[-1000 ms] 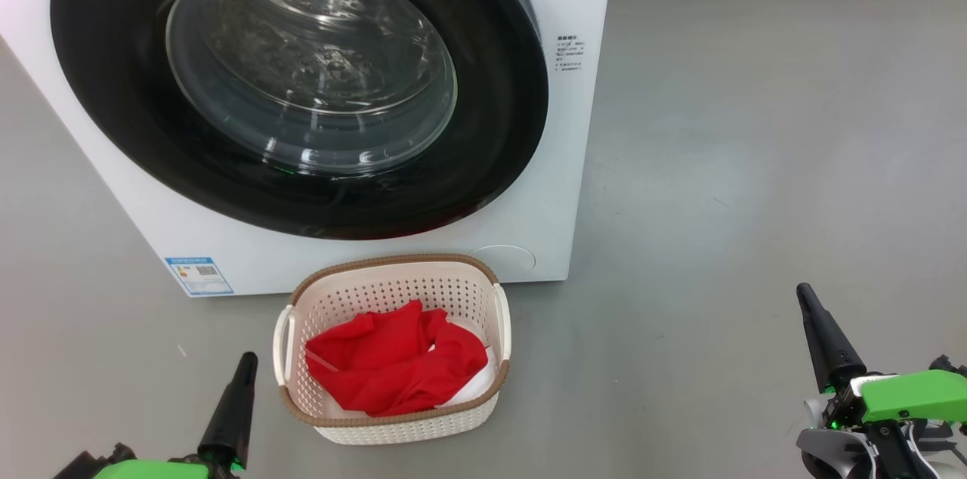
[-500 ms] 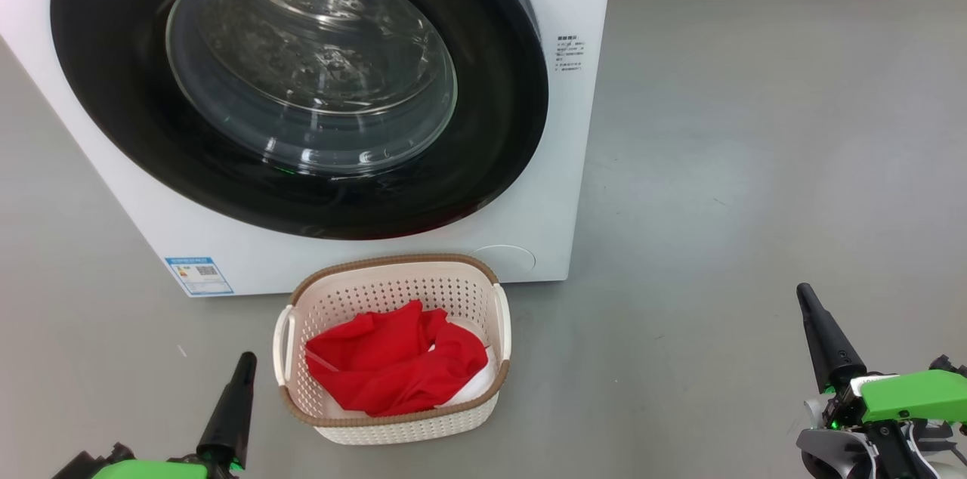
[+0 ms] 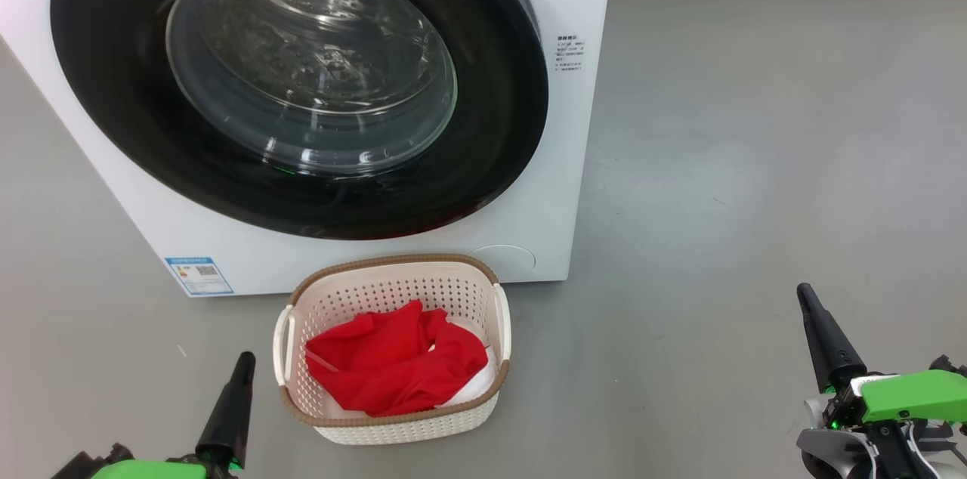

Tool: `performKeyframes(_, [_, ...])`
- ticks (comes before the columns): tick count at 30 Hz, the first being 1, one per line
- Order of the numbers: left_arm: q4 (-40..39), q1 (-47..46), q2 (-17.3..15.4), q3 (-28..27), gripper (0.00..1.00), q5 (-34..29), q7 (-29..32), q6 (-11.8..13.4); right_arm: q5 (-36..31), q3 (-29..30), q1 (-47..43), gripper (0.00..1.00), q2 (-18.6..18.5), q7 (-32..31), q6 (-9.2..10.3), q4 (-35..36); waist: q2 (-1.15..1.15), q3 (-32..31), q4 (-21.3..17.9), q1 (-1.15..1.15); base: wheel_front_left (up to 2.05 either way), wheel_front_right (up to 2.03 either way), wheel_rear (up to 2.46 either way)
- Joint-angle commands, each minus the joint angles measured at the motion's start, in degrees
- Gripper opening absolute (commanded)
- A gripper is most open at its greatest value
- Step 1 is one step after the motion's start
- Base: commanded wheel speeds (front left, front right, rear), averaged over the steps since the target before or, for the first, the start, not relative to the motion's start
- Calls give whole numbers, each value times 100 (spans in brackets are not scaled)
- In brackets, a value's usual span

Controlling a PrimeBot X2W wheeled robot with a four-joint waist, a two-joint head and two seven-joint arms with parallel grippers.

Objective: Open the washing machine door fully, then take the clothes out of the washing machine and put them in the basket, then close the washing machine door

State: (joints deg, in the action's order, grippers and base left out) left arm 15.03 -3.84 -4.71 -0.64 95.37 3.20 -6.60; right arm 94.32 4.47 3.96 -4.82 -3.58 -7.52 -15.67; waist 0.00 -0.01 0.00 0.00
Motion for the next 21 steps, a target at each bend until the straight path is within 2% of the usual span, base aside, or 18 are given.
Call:
performKeyframes(1, [-115,-250,-93,-219,0,-4,31,-64,63,-121,251,0,-50,-30,3,142,0,0,0,0,0,0,0])
performKeyframes(21, [-115,-251,-79,-239,0,-21,47,-62,52,-108,252,0,-40,-40,3,141,0,0,0,0,0,0,0])
